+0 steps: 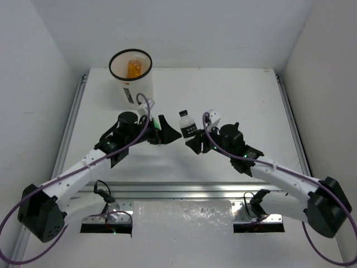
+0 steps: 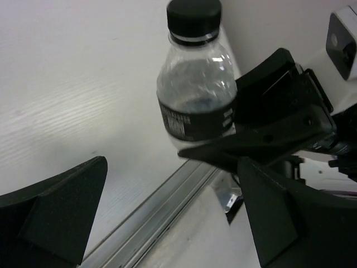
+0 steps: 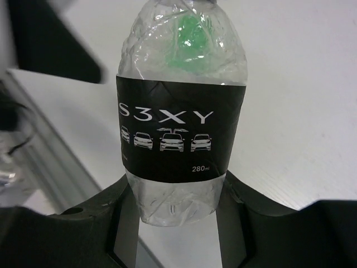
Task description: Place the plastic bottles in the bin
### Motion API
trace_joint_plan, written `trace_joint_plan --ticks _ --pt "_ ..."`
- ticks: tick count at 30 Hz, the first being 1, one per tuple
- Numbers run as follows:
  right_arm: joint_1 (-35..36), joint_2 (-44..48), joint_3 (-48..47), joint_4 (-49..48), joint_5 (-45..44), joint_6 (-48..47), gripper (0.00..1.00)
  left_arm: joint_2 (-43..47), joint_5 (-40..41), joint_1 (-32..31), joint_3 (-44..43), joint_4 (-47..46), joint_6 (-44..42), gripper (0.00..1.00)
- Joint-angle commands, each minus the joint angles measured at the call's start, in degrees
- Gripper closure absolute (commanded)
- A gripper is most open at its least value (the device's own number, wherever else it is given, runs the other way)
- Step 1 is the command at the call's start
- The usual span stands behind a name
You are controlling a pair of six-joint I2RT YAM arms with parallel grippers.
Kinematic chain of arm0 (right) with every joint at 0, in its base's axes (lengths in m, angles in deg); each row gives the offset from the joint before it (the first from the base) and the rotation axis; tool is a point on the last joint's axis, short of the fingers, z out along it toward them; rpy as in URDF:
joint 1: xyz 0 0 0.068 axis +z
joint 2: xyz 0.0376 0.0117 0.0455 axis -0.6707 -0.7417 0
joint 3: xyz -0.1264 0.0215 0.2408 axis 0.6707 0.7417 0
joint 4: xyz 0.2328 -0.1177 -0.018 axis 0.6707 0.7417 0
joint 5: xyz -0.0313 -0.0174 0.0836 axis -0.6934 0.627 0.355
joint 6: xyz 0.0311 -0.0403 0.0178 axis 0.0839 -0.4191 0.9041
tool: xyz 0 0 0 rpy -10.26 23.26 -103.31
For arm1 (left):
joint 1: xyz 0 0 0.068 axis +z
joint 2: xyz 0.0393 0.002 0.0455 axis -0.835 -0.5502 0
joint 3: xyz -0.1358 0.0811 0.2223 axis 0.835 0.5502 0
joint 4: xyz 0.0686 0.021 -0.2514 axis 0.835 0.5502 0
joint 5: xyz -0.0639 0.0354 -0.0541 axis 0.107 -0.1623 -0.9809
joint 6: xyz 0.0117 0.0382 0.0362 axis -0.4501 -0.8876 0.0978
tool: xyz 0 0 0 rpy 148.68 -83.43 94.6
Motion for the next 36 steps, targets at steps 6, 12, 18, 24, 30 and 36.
trace_joint_plan --ticks 6,12,18,24,30,36 --pt "1.39 14.42 2.94 -7.9 12.68 -1.27 0.75 -7.83 -4.29 -5.32 -4.78 -21.99 5.46 0.0" --pt "1.74 15.39 0.39 -5.97 14.71 -2.24 0.73 -12.4 -6.4 -7.61 -7.77 -27.7 7.14 0.09" --pt "1.74 17.58 0.64 -5.27 10.35 -1.02 0.17 -14.08 -4.32 -9.11 -13.39 -23.51 5.03 1.0" --pt "1.57 20.05 -2.59 16.21 -17.12 1.44 0.01 -15.47 27.18 -4.13 -32.59 9.31 -0.42 1.0" --pt "1.39 21.36 -1.04 25.5 -26.95 4.61 0.01 -26.53 42.35 12.93 -54.33 25.54 -2.71 1.0" --pt "1.3 21.64 4.34 21.99 -20.54 8.04 0.01 -46.65 48.61 18.93 -77.69 29.67 -6.56 0.77"
